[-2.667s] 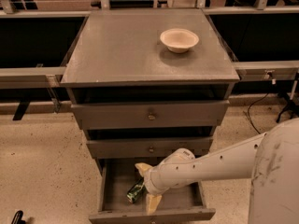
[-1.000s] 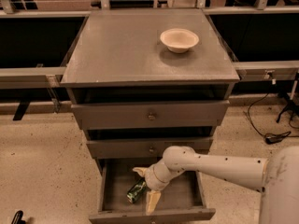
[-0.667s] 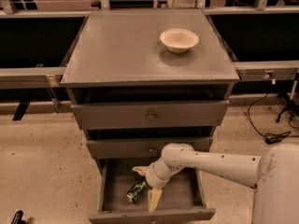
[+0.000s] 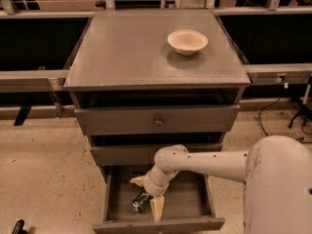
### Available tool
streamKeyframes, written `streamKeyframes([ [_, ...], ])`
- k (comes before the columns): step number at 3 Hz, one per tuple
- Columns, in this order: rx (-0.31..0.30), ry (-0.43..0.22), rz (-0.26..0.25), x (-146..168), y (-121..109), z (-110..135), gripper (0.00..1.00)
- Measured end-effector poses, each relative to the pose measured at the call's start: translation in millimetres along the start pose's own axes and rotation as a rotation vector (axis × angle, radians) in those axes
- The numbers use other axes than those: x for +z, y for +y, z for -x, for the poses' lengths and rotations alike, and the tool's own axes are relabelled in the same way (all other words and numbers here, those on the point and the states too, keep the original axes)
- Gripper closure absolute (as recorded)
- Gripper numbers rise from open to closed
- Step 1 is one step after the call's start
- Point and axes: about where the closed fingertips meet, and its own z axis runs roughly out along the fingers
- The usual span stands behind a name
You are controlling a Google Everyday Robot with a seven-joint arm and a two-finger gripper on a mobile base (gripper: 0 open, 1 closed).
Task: Pick green can from bottom drawer and place on counter
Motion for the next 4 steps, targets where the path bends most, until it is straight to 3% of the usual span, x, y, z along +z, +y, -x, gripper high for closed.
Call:
streamKeyframes([
  [1,0.01,0.015,0.029,6.0,-1.5,-4.8,0.0],
  [2,0.0,0.156,0.027,16.4,-1.9,-22.5,0.0],
  [3,0.008,0.272,-0.051,20.6,5.2,-41.4,0.0],
  [4,0.009,0.269,-0.053,21.8,4.9,-42.7,0.0],
])
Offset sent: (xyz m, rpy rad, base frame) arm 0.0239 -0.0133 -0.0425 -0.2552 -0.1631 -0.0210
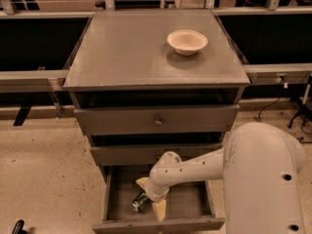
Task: Pick green can from bottom drawer and place on counter
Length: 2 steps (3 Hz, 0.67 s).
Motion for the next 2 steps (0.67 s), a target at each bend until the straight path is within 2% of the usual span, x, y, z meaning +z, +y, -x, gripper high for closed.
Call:
streamKeyframes([
  [2,0.022,-0.087,-0.058,38.5,-5.1,-24.5,0.0],
])
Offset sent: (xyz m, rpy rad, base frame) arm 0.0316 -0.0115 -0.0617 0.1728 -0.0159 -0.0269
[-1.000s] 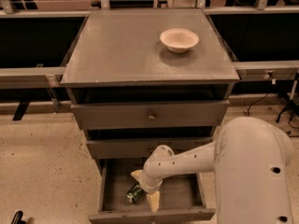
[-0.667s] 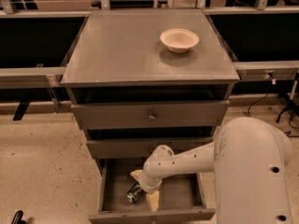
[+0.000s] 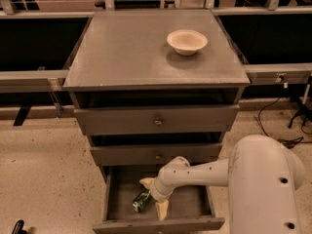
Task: Pick green can from bottom drawer and place on counter
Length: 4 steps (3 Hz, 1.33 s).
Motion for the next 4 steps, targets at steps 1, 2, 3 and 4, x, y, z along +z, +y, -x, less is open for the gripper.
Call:
streamKeyframes([
  [1,0.004,-0.007,-0.007,25.4,-2.8,-6.0,0.0],
  [2,0.045,0.005,0.031,56.1,-9.3,-13.6,0.0],
  [3,0.056,0.012,0.035,68.0,-18.3,-20.4,0.0],
  [4,0.066,-0.001,0.02,76.3,-23.0,-26.6,0.0],
])
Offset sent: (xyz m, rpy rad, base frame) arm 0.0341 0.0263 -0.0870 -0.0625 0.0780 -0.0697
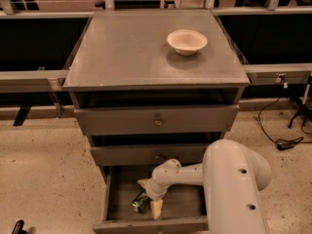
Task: Pick green can from bottom drawer and place on counter
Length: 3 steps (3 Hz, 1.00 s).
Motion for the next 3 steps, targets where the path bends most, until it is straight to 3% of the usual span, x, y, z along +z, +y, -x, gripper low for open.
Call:
streamKeyframes([
  [1,0.001,-0.019,-0.014,6.4,-3.1,-4.1,0.0],
  [3,-0.02,-0.057,0.009,27.0,-12.4,-8.5,0.0],
])
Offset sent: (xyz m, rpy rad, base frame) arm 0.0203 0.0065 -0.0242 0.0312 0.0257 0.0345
